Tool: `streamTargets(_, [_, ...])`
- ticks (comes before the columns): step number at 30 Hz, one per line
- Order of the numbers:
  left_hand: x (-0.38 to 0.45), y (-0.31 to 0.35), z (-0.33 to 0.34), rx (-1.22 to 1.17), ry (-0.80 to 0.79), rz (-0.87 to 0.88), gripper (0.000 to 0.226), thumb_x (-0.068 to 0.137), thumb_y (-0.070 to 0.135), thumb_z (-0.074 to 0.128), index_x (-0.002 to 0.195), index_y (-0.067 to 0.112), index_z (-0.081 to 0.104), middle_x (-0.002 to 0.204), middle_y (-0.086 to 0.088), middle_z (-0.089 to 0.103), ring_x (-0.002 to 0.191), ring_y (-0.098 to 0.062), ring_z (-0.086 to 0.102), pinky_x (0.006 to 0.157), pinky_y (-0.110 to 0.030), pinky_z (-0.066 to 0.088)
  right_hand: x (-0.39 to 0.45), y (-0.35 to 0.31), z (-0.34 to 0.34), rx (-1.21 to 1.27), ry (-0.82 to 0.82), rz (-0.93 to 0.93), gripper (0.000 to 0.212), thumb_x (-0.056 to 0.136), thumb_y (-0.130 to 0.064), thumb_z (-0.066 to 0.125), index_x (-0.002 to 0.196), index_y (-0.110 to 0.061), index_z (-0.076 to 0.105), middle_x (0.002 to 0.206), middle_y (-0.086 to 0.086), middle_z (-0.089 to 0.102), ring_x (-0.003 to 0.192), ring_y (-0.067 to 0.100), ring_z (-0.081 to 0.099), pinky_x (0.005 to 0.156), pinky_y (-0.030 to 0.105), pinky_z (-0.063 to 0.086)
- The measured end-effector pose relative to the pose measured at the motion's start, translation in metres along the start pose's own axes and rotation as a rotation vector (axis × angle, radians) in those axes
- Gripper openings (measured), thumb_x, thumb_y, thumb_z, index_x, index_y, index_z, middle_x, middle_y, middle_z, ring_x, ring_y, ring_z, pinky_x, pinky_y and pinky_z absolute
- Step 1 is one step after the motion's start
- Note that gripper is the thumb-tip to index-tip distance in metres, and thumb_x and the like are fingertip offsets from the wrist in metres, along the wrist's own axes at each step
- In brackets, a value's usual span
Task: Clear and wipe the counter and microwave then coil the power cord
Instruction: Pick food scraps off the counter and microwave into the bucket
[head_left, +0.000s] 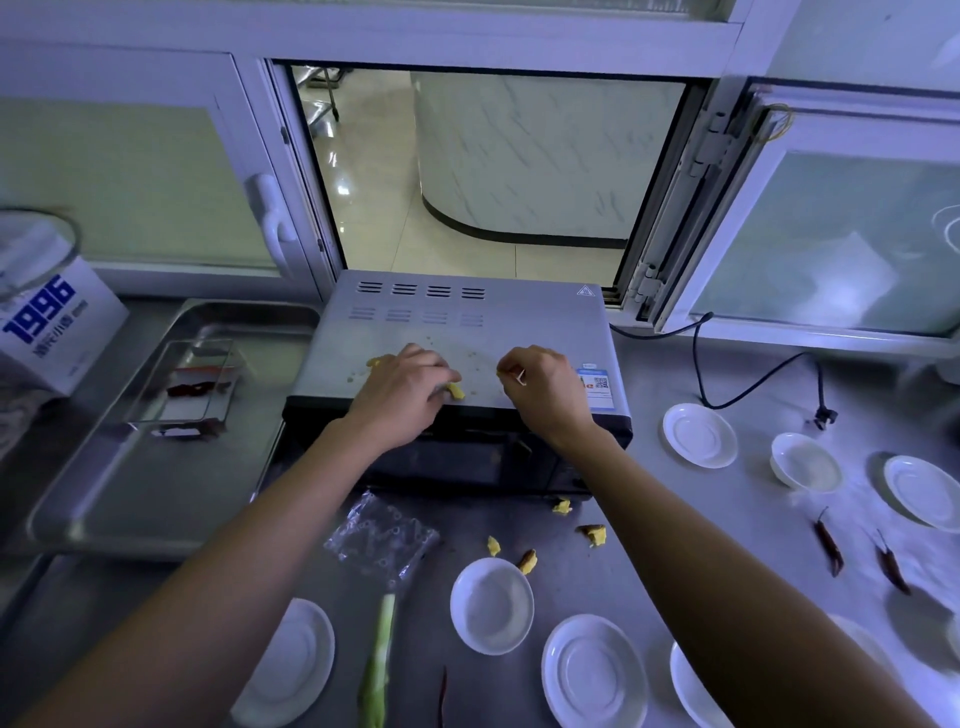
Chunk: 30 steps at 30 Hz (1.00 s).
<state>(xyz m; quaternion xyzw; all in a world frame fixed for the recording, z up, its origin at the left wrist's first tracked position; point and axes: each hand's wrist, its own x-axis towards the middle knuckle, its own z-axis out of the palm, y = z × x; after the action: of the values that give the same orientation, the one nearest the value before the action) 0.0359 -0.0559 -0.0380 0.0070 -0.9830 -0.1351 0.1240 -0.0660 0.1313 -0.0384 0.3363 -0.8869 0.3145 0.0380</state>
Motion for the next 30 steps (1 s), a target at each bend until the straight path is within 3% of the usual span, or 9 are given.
streamTargets(4, [0.007,0.003,0.001,0.127,-0.073,0.101,0.025,0.094,0.016,0.064,0.116,0.021,0.073,0.113,0.005,0.065,0.113,-0.021,0.049,0.084,-0.041,0.043,-0.006,0.003,0.0,0.015,0.003,0.002,0.013,0.093,-0.013,0.063,0.098,-0.009,0.074,0.092,0.008,0.071,0.086,0.027,0.061,0.073,0.037,0.051])
streamTargets(10, [0.012,0.004,0.005,0.152,-0.072,0.101,0.019,0.095,0.02,0.063,0.11,0.022,0.074,0.106,0.004,0.065,0.108,-0.02,0.048,0.083,-0.037,0.042,-0.012,0.005,-0.002,0.042,0.005,0.055,0.013,0.092,-0.012,0.064,0.098,-0.009,0.074,0.093,0.008,0.071,0.088,0.028,0.061,0.075,0.042,0.053])
streamTargets(19, [0.007,0.001,0.007,0.076,-0.008,0.109,0.015,0.091,0.017,0.068,0.106,0.017,0.066,0.101,0.004,0.067,0.101,-0.019,0.051,0.077,-0.033,0.04,-0.026,0.0,-0.004,0.04,0.027,0.094,0.013,0.093,-0.012,0.064,0.1,-0.008,0.074,0.094,0.008,0.072,0.088,0.027,0.063,0.076,0.043,0.054])
streamTargets(24, [0.004,0.003,0.008,-0.003,0.026,0.106,0.014,0.089,0.015,0.068,0.104,0.016,0.068,0.1,0.003,0.067,0.103,-0.021,0.053,0.082,-0.039,0.046,-0.042,-0.007,-0.008,0.034,0.093,0.121,0.012,0.092,-0.013,0.064,0.098,-0.01,0.074,0.093,0.005,0.073,0.084,0.024,0.064,0.076,0.041,0.054])
streamTargets(30, [0.006,0.031,0.013,-0.142,0.062,0.243,0.008,0.087,0.014,0.07,0.096,0.014,0.069,0.095,0.0,0.067,0.097,-0.025,0.055,0.08,-0.043,0.048,-0.083,-0.001,-0.025,-0.007,0.171,0.19,0.009,0.089,-0.012,0.067,0.095,-0.013,0.075,0.093,0.003,0.074,0.083,0.022,0.067,0.074,0.041,0.056])
